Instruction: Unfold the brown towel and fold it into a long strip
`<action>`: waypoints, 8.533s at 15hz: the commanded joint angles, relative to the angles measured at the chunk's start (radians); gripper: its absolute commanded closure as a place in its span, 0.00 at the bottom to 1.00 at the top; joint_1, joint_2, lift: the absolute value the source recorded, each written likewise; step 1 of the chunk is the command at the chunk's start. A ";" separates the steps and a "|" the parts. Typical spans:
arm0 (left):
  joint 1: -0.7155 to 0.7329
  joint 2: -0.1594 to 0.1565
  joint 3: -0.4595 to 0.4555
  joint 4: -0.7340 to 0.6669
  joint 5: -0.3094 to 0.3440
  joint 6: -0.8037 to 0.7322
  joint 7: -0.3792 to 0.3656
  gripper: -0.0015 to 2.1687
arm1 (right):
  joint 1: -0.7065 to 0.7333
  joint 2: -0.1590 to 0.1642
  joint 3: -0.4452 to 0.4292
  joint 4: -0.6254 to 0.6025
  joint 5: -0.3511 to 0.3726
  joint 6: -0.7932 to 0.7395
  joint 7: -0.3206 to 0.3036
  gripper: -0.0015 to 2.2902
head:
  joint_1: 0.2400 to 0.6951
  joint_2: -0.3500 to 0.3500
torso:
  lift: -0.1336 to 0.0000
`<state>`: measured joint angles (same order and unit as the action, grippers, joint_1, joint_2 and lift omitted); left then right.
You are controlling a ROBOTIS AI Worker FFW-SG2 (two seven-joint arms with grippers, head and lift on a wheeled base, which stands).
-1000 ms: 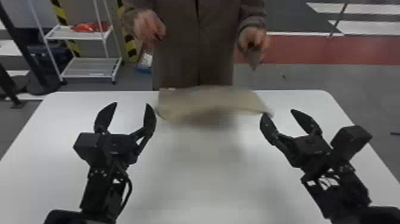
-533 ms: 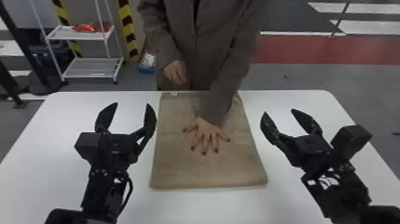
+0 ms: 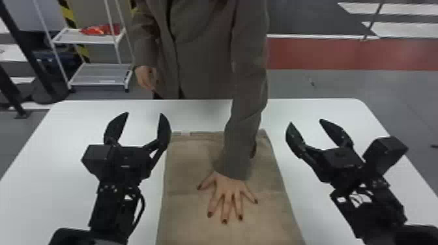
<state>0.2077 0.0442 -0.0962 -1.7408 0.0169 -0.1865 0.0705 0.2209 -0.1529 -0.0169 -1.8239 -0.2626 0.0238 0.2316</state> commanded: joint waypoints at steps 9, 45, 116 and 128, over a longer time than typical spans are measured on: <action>0.001 0.002 0.004 0.004 0.005 0.002 -0.001 0.09 | 0.002 0.006 -0.005 0.002 -0.006 0.000 -0.003 0.06 | 1.00 0.47 | 0.09; -0.266 0.000 0.009 0.443 0.014 0.223 -0.210 0.33 | -0.072 -0.011 -0.006 0.169 0.002 -0.021 0.020 0.06 | 1.00 0.41 | 0.09; 0.010 0.005 -0.036 0.069 -0.040 0.060 -0.026 0.07 | 0.114 -0.068 0.198 -0.094 0.082 0.384 0.002 0.30 | 1.00 0.59 | 0.09; -0.008 0.008 -0.020 0.070 -0.057 0.072 -0.029 0.07 | 0.121 -0.114 -0.011 -0.160 -0.007 0.356 0.064 0.65 | 1.00 0.50 | 0.09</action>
<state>0.1995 0.0522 -0.1179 -1.6709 -0.0357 -0.1171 0.0417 0.3435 -0.2636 0.0056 -1.9918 -0.2566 0.3847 0.2938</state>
